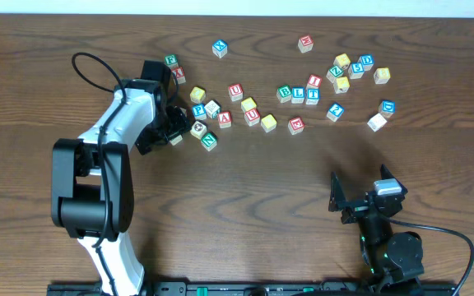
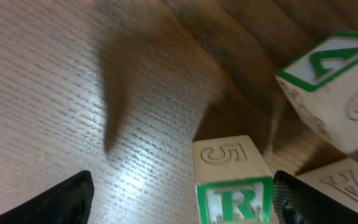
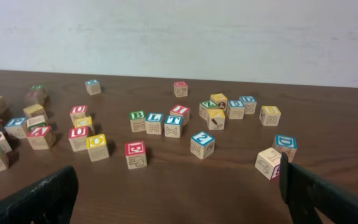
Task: Spell out ROBOT
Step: 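Lower the left gripper over the green R block and close on it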
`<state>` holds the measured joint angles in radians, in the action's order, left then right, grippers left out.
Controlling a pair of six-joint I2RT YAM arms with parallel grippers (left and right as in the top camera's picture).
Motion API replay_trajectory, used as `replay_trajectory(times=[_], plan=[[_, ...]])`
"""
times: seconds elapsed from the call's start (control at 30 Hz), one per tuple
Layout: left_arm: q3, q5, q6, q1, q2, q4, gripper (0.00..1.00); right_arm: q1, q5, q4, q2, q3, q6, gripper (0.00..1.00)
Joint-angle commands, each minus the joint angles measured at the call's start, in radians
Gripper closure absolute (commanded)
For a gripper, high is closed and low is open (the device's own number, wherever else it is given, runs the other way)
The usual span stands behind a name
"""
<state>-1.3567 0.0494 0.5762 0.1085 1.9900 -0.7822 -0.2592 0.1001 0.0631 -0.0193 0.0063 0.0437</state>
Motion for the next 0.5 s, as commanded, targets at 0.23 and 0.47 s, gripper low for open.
replay_trajectory(times=[0.23,0.47], plan=[[-0.015,-0.013,0.006,0.0,0.028,0.011,0.26,0.01,-0.006,0.004,-0.001,-0.001,-0.008,0.01],[-0.015,-0.013,0.006,0.0,0.028,0.014,0.48,0.01,-0.006,0.004,-0.001,-0.001,-0.008,0.01]])
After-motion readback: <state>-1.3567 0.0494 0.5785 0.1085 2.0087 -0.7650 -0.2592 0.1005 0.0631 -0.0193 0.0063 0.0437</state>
